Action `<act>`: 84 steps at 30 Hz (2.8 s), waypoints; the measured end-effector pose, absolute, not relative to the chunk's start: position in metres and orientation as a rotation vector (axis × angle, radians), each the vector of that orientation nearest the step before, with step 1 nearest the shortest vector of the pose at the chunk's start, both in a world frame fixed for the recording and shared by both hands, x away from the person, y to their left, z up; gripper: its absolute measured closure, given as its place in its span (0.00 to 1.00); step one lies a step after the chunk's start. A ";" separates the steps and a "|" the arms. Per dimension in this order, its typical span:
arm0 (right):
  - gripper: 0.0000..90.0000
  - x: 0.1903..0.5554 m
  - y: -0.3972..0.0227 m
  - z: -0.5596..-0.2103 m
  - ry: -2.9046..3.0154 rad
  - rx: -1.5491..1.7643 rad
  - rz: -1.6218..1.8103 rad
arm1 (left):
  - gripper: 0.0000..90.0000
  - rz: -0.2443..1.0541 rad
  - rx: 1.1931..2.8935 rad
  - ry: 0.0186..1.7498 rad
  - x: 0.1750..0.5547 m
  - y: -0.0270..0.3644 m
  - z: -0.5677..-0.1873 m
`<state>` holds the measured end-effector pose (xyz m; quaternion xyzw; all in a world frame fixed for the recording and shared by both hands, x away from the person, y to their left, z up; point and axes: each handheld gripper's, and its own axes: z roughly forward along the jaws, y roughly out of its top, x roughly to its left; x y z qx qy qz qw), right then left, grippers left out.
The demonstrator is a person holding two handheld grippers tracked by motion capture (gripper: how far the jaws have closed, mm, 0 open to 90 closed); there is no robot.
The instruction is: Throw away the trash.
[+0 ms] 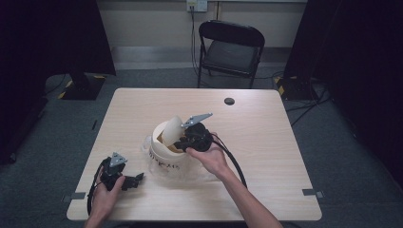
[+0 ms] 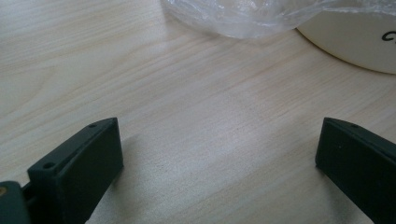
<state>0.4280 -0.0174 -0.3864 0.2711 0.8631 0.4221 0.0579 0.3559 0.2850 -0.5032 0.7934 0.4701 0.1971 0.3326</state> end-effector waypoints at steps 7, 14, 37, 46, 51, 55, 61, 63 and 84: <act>0.70 0.425 -0.017 -0.383 2.621 0.799 1.261 | 0.00 0.515 2.073 1.228 0.356 0.285 -0.503; 0.56 0.421 -0.020 -0.381 2.599 0.792 1.284 | 0.00 0.515 2.073 1.228 0.356 0.285 -0.503; 0.57 0.416 -0.049 -0.365 2.487 0.816 1.414 | 0.00 0.515 2.072 1.228 0.356 0.285 -0.503; 0.54 0.414 -0.074 -0.365 2.427 0.881 1.431 | 0.00 0.512 2.071 1.228 0.356 0.285 -0.503; 0.45 0.414 -0.088 -0.369 2.386 0.943 1.400 | 0.00 0.512 2.071 1.228 0.356 0.285 -0.503; 0.37 0.413 -0.105 -0.373 2.338 1.019 1.367 | 0.00 0.509 2.071 1.227 0.356 0.285 -0.503; 0.33 0.411 -0.129 -0.378 2.287 1.090 1.355 | 0.00 0.509 2.072 1.225 0.356 0.285 -0.503; 0.31 0.410 -0.137 -0.380 2.270 1.119 1.342 | 0.00 0.509 2.075 1.223 0.356 0.285 -0.503; 0.25 0.398 -0.227 -0.424 2.123 1.383 1.189 | 0.00 0.509 2.074 1.224 0.356 0.285 -0.503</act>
